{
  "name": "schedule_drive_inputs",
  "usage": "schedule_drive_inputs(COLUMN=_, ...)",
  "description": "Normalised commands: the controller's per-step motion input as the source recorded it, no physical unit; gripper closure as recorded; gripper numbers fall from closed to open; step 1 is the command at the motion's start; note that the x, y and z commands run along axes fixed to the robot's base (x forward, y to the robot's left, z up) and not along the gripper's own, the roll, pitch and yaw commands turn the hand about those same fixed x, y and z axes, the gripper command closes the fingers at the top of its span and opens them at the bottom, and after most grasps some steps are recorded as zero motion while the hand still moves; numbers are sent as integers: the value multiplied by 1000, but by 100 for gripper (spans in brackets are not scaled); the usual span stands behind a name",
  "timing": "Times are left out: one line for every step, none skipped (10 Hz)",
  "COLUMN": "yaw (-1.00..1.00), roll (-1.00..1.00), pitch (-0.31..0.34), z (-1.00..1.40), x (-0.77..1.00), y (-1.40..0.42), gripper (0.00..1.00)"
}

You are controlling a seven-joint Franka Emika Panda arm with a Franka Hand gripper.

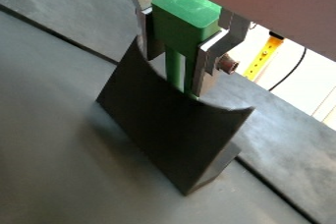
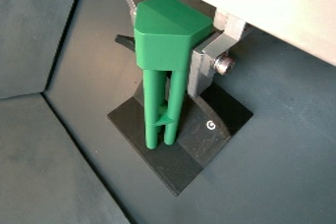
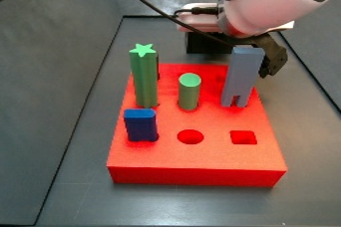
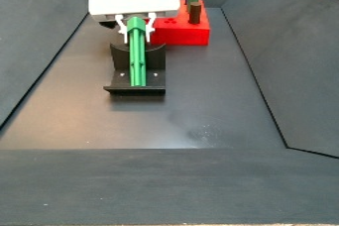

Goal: Pick up the 3 prong object. Move up. Rotate the 3 prong object. Place the 3 prong object on the fixture. Regrasp the 3 prong object. Move to above the board. Insert the 3 prong object.
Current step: Move to above the board.

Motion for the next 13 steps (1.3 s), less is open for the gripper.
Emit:
schedule_drive_inputs(yaw=-1, roll=-35, pitch=-88, z=1000, x=38, y=3, gripper=100)
schedule_drive_inputs(yaw=-25, roll=-38, pitch=-69, z=1000, x=27, y=3, gripper=100)
schedule_drive_inputs(yaw=-52, roll=-42, pitch=-41, z=1000, x=19, y=3, gripper=100)
schedule_drive_inputs(yaw=-61, roll=-45, pitch=-25, z=1000, x=18, y=3, gripper=100)
schedule_drive_inputs(yaw=-65, roll=-47, pitch=13, z=1000, x=12, y=2, gripper=100)
schedule_drive_inputs(yaw=-62, roll=-44, pitch=49, z=1000, x=3, y=2, gripper=100)
schedule_drive_inputs(yaw=-49, roll=-42, pitch=74, z=1000, x=-1, y=1, gripper=100)
schedule_drive_inputs(yaw=-24, roll=-39, pitch=101, z=1000, x=-5, y=-2, gripper=100)
schedule_drive_inputs(yaw=-4, roll=-41, pitch=108, z=1000, x=-9, y=-4, gripper=100)
schedule_drive_inputs(yaw=10, roll=-45, pitch=111, z=1000, x=-12, y=-4, gripper=100)
schedule_drive_inputs(yaw=42, roll=-53, pitch=113, z=1000, x=-16, y=-5, gripper=100)
schedule_drive_inputs(yaw=54, roll=-51, pitch=114, z=1000, x=-16, y=-4, gripper=100)
schedule_drive_inputs(yaw=77, roll=-46, pitch=107, z=709, x=-1, y=-8, gripper=100)
